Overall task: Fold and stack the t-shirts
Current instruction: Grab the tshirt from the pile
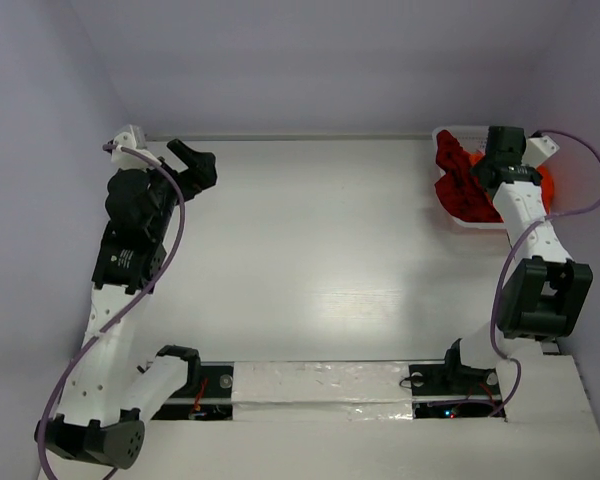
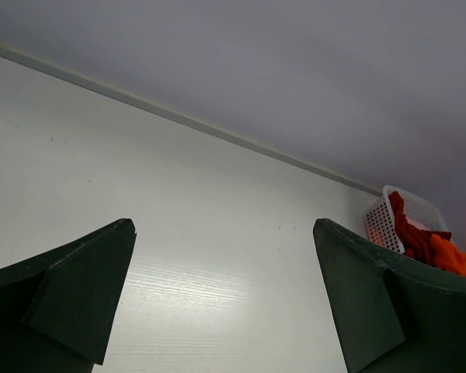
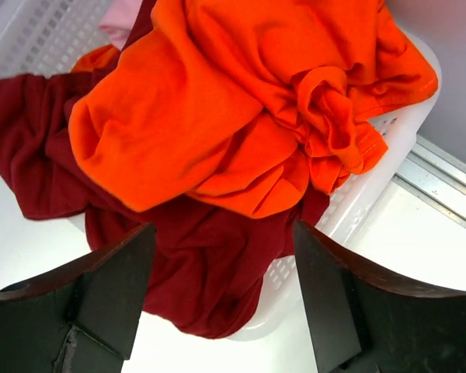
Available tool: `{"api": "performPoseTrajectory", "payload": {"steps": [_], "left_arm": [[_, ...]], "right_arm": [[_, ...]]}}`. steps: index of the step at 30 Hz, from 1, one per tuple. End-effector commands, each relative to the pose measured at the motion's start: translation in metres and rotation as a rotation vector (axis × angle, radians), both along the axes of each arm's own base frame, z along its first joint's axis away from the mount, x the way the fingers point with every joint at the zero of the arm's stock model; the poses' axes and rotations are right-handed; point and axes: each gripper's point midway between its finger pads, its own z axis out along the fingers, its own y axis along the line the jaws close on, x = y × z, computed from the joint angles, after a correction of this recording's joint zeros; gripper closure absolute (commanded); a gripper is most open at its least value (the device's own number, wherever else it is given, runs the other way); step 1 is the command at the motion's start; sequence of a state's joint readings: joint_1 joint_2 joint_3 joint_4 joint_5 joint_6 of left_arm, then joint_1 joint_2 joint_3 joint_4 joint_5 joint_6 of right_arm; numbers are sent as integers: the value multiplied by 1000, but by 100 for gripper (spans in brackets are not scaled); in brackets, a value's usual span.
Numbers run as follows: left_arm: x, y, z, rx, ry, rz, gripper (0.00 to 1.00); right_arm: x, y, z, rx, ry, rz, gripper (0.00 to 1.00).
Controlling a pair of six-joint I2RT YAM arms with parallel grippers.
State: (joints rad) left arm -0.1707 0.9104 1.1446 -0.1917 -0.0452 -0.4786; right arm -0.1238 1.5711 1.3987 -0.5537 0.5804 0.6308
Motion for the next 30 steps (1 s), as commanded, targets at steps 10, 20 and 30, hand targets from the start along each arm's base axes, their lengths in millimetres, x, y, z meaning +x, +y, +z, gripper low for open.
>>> {"api": "performPoseTrajectory", "payload": {"steps": [10,20,30], "left_arm": [[20,-9,0,3,3,-22,1],[37,-26,-4,-107,-7,-43,6],[27,-37,-10,-79,21,-85,6]], "right_arm": [[36,-2,30,-17,-160,63,24],[55,-11,3,37,-206,-64,25],[27,-34,-21,-6,-146,-276,28]]}}
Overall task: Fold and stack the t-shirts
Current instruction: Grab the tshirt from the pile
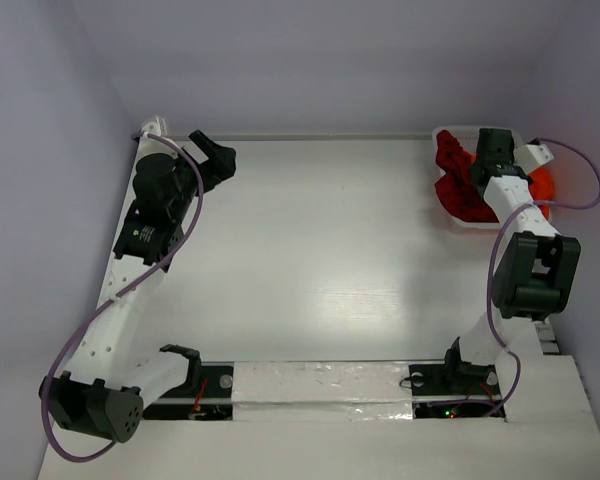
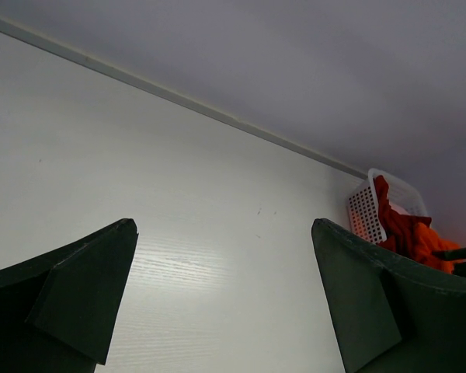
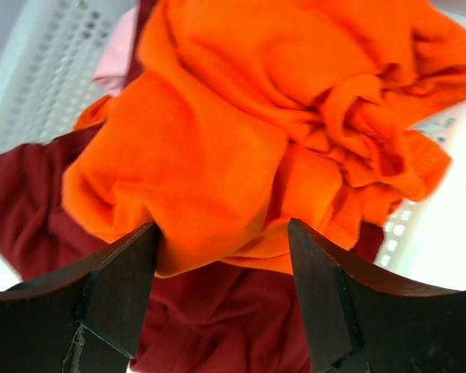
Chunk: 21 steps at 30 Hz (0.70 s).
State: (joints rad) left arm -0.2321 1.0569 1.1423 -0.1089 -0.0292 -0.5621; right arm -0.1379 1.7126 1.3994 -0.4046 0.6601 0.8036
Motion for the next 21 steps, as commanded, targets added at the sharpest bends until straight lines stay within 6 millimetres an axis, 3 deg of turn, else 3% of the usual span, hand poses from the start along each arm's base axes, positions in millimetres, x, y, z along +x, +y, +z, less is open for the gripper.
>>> {"api": "performPoseTrajectory", "payload": {"steps": [1,4,12,15,20,21], "left_arm": [[-11,-1,18,-7,-57,-13,6],[-16,4,19,18,-65,0,6],[-24,6,17,40,-72,-11,4],[-25,3,15,28,-69,-20,5],[-27,3,17,21,-74,-24,5],[-27,3,18,19,-73,-25,5]], "right_arm": [[-11,-14,11,-44,-30,-114,28],[-21,-16,21,-59,-45,-131,28],[-39,-16,76,-86,-134,-136,29],[-48,-19,88,-112,-149,-147,29],[-59,-28,68,-126,-102,-199,30],[-62,-32,62,-118,-89,-216,34]]}}
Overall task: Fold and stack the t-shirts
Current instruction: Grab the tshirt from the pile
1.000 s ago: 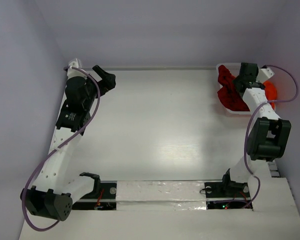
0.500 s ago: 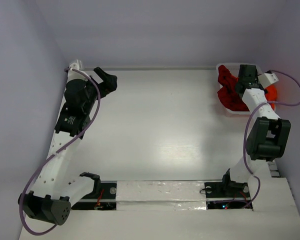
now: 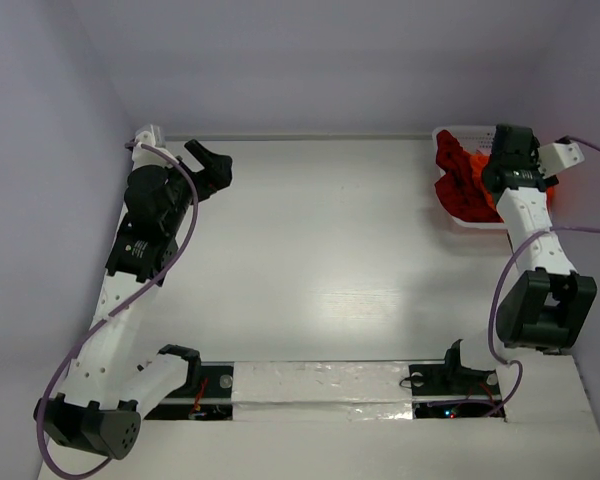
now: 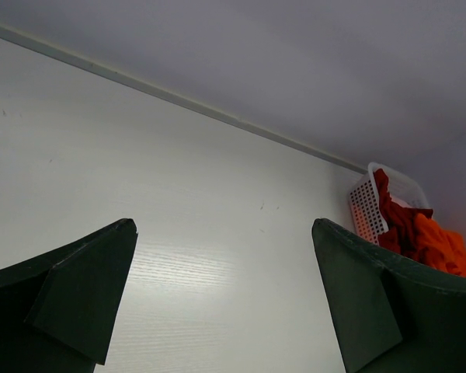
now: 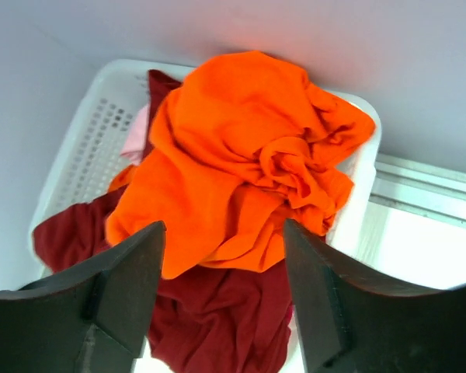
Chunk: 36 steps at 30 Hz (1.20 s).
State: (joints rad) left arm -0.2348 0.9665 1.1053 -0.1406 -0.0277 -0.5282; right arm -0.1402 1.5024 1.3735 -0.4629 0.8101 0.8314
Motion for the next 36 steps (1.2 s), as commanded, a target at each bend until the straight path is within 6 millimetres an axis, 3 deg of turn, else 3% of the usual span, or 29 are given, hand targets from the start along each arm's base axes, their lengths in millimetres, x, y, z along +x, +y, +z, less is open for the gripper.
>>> {"api": "performPoseTrajectory", "payload": {"steps": [1,5,11,13,25,36], "left_arm": [[-5,-3,14,-11,-48,-21,5],[-9,-7,14,-21,-38,-43,5],[-13,-5,14,4,-29,-46,5],[-12,-5,13,6,-28,-45,5],[-4,-9,4,9,-13,-59,4],[-9,-12,1,8,-16,-71,4]], "right_arm": [[-11,-16,-23,-9,55,-90,36],[-5,-31,-57,48,132,-139,39],[-9,-65,-74,105,136,-211,38],[-6,-68,-85,120,161,-212,38],[11,-73,-72,94,167,-173,43],[24,-72,-62,84,160,-112,49]]}}
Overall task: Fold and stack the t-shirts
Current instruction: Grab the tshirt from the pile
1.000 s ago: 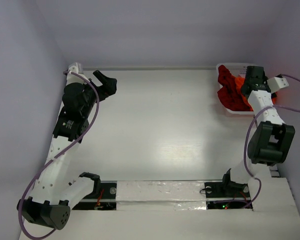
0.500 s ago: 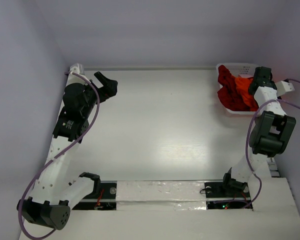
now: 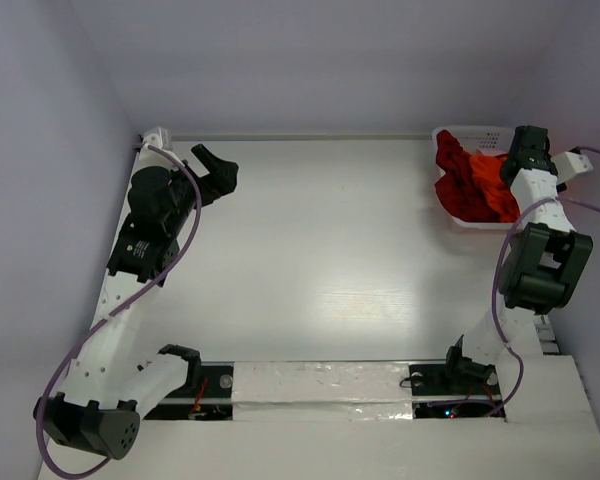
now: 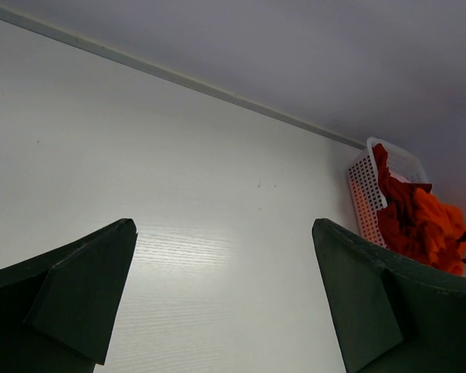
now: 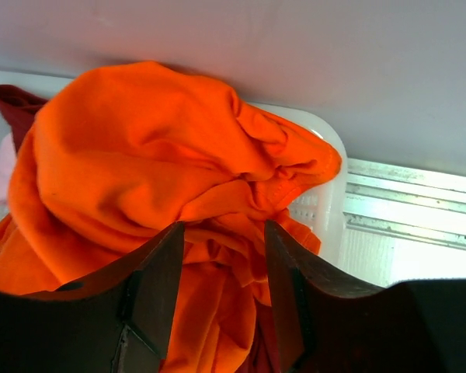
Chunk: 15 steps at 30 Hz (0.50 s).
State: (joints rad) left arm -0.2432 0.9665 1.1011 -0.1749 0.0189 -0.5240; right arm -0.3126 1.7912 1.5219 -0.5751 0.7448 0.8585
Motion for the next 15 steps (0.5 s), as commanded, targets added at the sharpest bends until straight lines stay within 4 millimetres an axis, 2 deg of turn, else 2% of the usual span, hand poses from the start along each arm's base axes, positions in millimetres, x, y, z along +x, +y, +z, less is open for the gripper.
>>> {"api": "performPoseTrajectory", "payload": {"steps": [1,7,15], "left_arm": [[-5,-1,14,1,-59,-15,4],[-7,0,16,-2,-64,-11,4],[-9,1,13,3,-59,-9,3]], "right_arm": [[16,-3,21,-26,-49,26,49],[25,-1,16,-12,-39,68,51],[24,0,1,3,-11,63,48]]}}
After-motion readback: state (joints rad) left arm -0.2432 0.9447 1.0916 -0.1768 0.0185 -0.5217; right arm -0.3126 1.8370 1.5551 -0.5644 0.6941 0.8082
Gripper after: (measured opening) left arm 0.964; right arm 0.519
